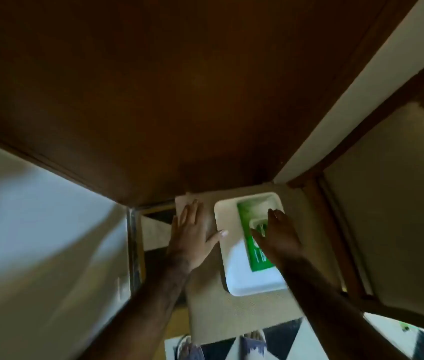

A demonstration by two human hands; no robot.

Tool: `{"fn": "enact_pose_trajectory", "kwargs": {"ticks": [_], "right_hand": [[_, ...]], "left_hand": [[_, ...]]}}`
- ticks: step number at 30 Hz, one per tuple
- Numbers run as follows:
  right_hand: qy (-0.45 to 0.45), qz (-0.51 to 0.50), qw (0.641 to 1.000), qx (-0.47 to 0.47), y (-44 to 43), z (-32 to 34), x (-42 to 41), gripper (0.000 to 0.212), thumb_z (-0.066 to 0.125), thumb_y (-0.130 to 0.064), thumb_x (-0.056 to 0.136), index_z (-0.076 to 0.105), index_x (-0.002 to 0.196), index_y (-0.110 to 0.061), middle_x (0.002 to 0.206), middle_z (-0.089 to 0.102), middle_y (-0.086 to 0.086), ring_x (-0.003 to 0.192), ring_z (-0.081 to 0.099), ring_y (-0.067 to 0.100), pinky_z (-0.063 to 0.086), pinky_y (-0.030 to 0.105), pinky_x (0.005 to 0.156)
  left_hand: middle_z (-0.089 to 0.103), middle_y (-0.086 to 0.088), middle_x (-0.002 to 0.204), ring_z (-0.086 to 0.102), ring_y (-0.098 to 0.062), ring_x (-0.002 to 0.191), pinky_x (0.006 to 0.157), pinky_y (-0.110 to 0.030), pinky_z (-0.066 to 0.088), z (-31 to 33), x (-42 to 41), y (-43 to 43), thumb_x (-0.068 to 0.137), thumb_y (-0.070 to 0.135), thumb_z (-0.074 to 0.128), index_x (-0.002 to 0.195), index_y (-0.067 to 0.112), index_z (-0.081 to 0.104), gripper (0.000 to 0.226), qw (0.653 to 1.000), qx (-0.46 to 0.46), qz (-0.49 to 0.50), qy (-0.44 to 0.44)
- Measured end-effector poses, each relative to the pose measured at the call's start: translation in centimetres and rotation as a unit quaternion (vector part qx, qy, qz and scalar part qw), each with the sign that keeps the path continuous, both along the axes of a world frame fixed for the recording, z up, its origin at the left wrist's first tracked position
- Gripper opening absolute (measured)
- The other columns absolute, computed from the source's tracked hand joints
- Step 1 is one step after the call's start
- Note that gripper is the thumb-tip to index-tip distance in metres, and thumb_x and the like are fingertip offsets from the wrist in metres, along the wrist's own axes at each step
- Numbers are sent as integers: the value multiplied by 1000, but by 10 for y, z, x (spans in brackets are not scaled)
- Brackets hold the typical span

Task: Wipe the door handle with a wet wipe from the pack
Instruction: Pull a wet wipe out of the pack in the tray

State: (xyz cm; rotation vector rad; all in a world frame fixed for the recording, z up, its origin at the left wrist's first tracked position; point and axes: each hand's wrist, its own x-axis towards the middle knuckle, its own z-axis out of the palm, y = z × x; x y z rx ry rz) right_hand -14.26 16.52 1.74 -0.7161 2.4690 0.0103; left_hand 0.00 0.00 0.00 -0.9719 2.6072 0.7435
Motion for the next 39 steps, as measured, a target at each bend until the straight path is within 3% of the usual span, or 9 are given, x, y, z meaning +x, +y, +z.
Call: {"fn": "enact_pose_trajectory", "kwargs": {"ticks": [3,7,12,16,21,25,32,36,39], "right_hand": [[65,41,997,5,-4,-55,10,74,73,-43,100,56,143,15,148,56,36,135,57,48,50,47,113],[92,48,993,60,-7,-90,20,50,57,-35,107,58,140,4,145,56,24,133,56,42,51,44,106],[117,83,984,105,-19,-95,20,23,59,-16,103,73,112,0,120,67,18,112,67,37,62,39,69],[119,143,971,150,-25,-96,20,27,48,-7,106,67,122,4,125,65,23,118,67,39,65,40,76],[113,172,960,190,-26,-90,19,27,50,-6,104,67,121,5,123,69,24,111,72,36,64,37,76],[85,173,958,212,-21,-86,13,35,74,-10,90,68,120,6,118,71,24,104,74,34,65,39,75],[91,201,961,165,-20,-89,11,29,74,-9,92,72,118,4,120,71,24,106,74,35,65,39,76],[119,205,968,78,-14,-95,4,23,56,-2,101,72,116,1,116,72,19,105,73,34,62,40,78],[105,164,981,2,-5,-94,-4,22,58,-8,99,72,113,2,114,73,20,102,73,36,59,38,79]], "left_hand": [[1,-8,177,2,-26,162,130,-50,9,-64,-9,26,92,78,41,166,13,2,106,999,12,31,-34],[-9,-9,176,-5,-26,162,131,-49,7,-122,-1,60,94,76,39,165,10,-5,107,995,17,87,-39],[-25,-7,173,-22,-23,159,129,-54,-5,-147,8,71,88,87,16,162,12,-17,112,996,-26,55,-65],[-26,-7,173,-24,-22,159,129,-55,-6,-149,9,70,87,89,14,162,11,-19,113,996,-25,48,-76],[-26,-7,173,-25,-22,159,129,-54,-6,-150,8,69,87,89,14,162,11,-20,113,995,-22,45,-85],[-27,-7,172,-25,-22,159,129,-55,-6,-149,8,69,87,88,18,162,11,-19,114,995,-18,45,-87],[-24,-8,173,-24,-22,159,129,-54,-6,-150,6,68,83,90,10,162,11,-19,116,995,-17,44,-91],[-24,-7,174,-24,-21,158,129,-53,-8,-152,7,69,80,91,8,163,11,-18,118,995,-16,52,-79],[-23,-7,174,-22,-21,159,129,-54,-7,-149,6,68,81,90,17,163,11,-16,119,995,-3,55,-78]]}}
